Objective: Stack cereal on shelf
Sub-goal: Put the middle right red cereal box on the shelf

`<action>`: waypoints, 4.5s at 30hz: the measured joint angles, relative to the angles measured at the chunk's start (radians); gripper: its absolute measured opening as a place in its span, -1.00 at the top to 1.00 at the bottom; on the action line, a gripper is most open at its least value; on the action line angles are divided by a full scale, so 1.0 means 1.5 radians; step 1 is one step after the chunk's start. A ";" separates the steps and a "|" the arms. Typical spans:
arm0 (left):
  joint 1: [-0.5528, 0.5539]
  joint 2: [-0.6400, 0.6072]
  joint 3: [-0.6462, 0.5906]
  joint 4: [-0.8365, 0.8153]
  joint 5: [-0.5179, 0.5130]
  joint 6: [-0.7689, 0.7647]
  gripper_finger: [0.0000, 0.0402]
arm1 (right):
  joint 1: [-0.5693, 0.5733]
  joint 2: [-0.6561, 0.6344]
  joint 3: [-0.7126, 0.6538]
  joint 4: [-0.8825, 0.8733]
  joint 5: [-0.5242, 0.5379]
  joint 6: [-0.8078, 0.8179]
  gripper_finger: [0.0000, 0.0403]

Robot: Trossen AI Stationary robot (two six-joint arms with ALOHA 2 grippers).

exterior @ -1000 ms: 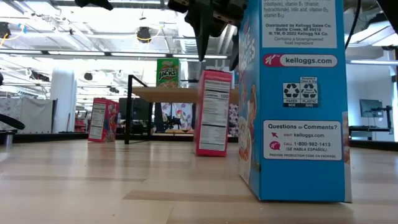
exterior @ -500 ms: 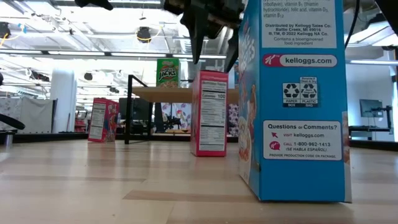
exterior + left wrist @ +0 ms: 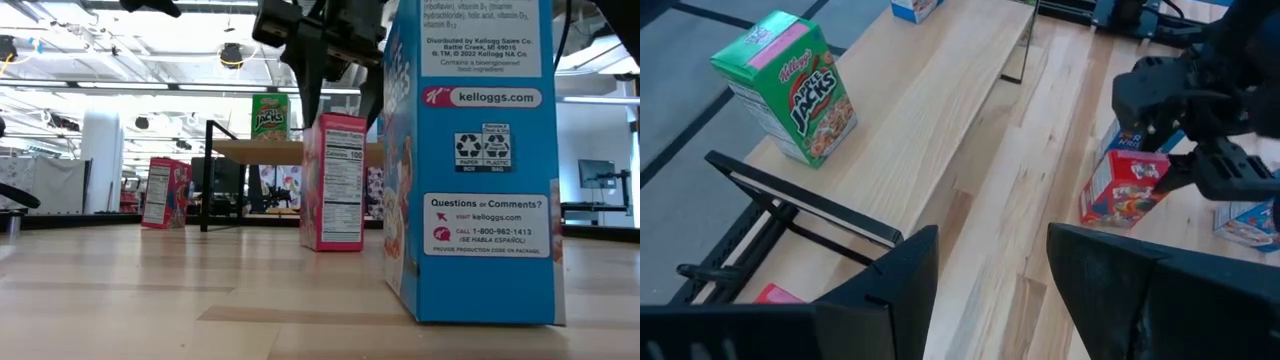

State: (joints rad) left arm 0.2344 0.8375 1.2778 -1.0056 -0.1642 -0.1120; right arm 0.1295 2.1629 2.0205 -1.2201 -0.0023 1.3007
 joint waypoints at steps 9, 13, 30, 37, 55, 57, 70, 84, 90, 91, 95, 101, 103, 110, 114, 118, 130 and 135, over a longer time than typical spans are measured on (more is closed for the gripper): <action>0.000 0.000 0.000 0.000 0.000 0.000 0.12 | -0.001 -0.001 0.001 0.001 -0.001 -0.030 -0.37; 0.000 0.000 0.000 0.000 0.000 0.000 0.12 | -0.001 -0.001 0.001 0.001 -0.002 -0.033 -0.37; 0.000 0.000 0.000 0.001 0.000 -0.002 0.12 | -0.001 -0.001 0.001 0.001 -0.012 -0.063 0.11; 0.000 0.000 0.000 0.001 0.000 -0.004 0.12 | -0.001 -0.002 0.001 0.003 -0.029 -0.102 0.14; 0.000 0.000 0.000 0.001 -0.001 -0.021 0.12 | -0.046 -0.008 0.215 -0.084 -0.043 -0.437 0.14; 0.000 0.000 0.000 0.001 -0.009 -0.021 0.12 | -0.061 -0.014 0.224 -0.086 -0.042 -0.485 0.14; 0.000 0.001 0.000 -0.002 -0.047 -0.034 0.12 | -0.210 -0.054 0.224 -0.098 -0.034 -0.721 0.14; 0.000 0.003 0.000 -0.020 -0.057 -0.080 0.12 | -0.323 -0.105 0.223 -0.096 -0.020 -0.942 0.14; 0.000 0.007 0.000 -0.019 -0.057 -0.081 0.12 | -0.340 -0.125 0.223 -0.093 0.049 -1.023 0.14; 0.000 0.009 0.000 -0.019 -0.057 -0.083 0.12 | -0.340 -0.128 0.224 -0.084 0.068 -1.042 0.14; 0.000 0.011 0.000 -0.019 -0.057 -0.097 0.12 | -0.351 -0.135 0.224 -0.086 0.125 -1.127 0.14; 0.000 0.010 0.000 -0.019 -0.057 -0.119 0.12 | -0.350 -0.134 0.224 -0.091 0.141 -1.238 0.14; 0.000 0.010 0.000 -0.019 -0.057 -0.132 0.12 | -0.346 -0.134 0.224 -0.091 0.141 -1.249 0.14; 0.000 0.010 0.000 -0.022 -0.056 -0.143 0.12 | -0.340 -0.134 0.224 -0.110 0.071 -1.254 0.14; 0.000 0.010 0.000 -0.022 -0.056 -0.143 0.12 | -0.340 -0.130 0.224 -0.129 0.044 -1.254 0.14; 0.000 0.010 0.000 -0.022 -0.056 -0.143 0.12 | -0.350 -0.130 0.224 -0.128 0.043 -1.262 0.14; 0.000 0.010 0.000 -0.022 -0.056 -0.143 0.12 | -0.383 -0.130 0.224 -0.151 -0.018 -1.209 0.14; 0.000 0.010 0.000 -0.022 -0.057 -0.143 0.12 | -0.383 -0.130 0.223 -0.164 -0.049 -1.185 0.14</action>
State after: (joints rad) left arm 0.2344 0.8532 1.2774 -1.0391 -0.2491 -0.3264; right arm -0.4450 1.9678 2.3556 -1.4657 -0.0753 -0.4770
